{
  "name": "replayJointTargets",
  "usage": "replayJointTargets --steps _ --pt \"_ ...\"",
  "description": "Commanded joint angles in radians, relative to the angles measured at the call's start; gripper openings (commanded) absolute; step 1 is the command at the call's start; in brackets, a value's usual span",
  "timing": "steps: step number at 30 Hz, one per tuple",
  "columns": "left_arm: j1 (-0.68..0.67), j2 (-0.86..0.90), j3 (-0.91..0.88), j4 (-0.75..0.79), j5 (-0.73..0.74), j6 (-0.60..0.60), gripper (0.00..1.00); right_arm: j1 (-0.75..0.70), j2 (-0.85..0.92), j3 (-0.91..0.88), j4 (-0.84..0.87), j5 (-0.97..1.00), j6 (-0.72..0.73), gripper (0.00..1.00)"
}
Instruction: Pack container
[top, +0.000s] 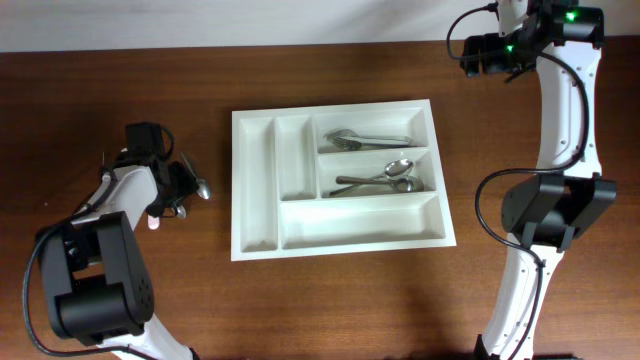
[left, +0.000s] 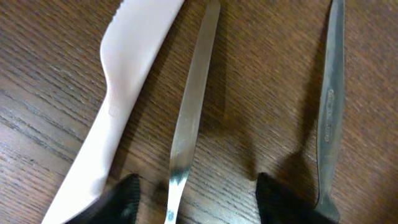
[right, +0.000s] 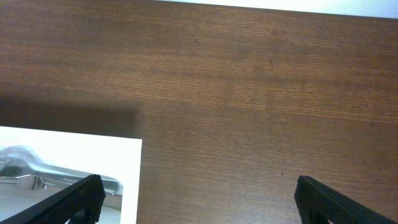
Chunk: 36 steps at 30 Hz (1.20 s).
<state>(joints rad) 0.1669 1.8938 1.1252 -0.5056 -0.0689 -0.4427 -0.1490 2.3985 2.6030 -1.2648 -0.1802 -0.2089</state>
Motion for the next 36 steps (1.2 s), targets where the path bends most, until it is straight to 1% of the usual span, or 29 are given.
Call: replayJointTargets --steps 1,5,6,7,9,12,14,16,18,19,26,29,30,31,32,33,34,36 --pt "0.006 0.022 0.014 0.011 -0.001 -0.016 0.53 0.004 -0.024 0.018 0.000 0.009 0.008 0.99" --pt "0.006 0.022 0.014 0.016 -0.001 -0.016 0.30 0.004 -0.024 0.018 0.000 0.009 0.008 0.99" --pt "0.006 0.022 0.014 0.016 0.000 -0.016 0.28 0.004 -0.024 0.018 0.000 0.009 0.008 0.99" --pt "0.006 0.022 0.014 0.016 0.000 -0.016 0.22 0.004 -0.024 0.018 0.000 0.009 0.008 0.99" --pt "0.006 0.022 0.015 0.016 0.000 -0.016 0.16 0.004 -0.024 0.018 0.000 0.009 0.008 0.99" --pt "0.006 0.017 0.035 0.013 0.000 -0.016 0.16 0.004 -0.024 0.018 0.000 0.009 0.008 0.99" --pt "0.006 0.010 0.061 0.002 0.000 -0.016 0.14 0.004 -0.024 0.018 0.000 0.009 0.008 0.99" --pt "0.006 0.002 0.089 -0.019 -0.001 -0.016 0.11 0.004 -0.024 0.018 0.000 0.009 0.008 0.98" --pt "0.006 -0.007 0.123 -0.049 -0.005 -0.016 0.04 0.004 -0.024 0.018 0.000 0.009 0.008 0.99" --pt "0.006 -0.012 0.140 -0.060 -0.007 -0.015 0.02 0.004 -0.024 0.018 0.000 0.009 0.008 0.99" --pt "0.005 -0.082 0.257 -0.150 -0.007 -0.013 0.02 0.004 -0.024 0.018 0.000 0.009 0.008 0.99" --pt "0.003 -0.119 0.267 -0.158 -0.007 -0.013 0.02 0.004 -0.024 0.018 0.000 0.009 0.008 0.99" --pt "0.003 -0.121 0.267 -0.162 -0.007 -0.013 0.03 0.004 -0.024 0.018 0.000 0.009 0.008 0.99" --pt "0.003 -0.120 0.267 -0.169 -0.006 -0.013 0.08 0.004 -0.024 0.018 0.000 0.009 0.008 0.99" --pt "0.003 -0.118 0.267 -0.179 -0.006 -0.013 0.24 0.004 -0.024 0.018 0.000 0.009 0.008 0.99" --pt "0.003 -0.115 0.267 -0.187 -0.006 -0.013 0.32 0.004 -0.024 0.018 0.000 0.009 0.008 0.99" --pt "0.003 -0.111 0.267 -0.196 -0.001 -0.014 0.46 0.004 -0.024 0.018 0.000 0.009 0.008 0.99" --pt "0.003 -0.107 0.267 -0.200 0.027 -0.014 0.65 0.004 -0.024 0.018 0.000 0.009 0.008 0.99"
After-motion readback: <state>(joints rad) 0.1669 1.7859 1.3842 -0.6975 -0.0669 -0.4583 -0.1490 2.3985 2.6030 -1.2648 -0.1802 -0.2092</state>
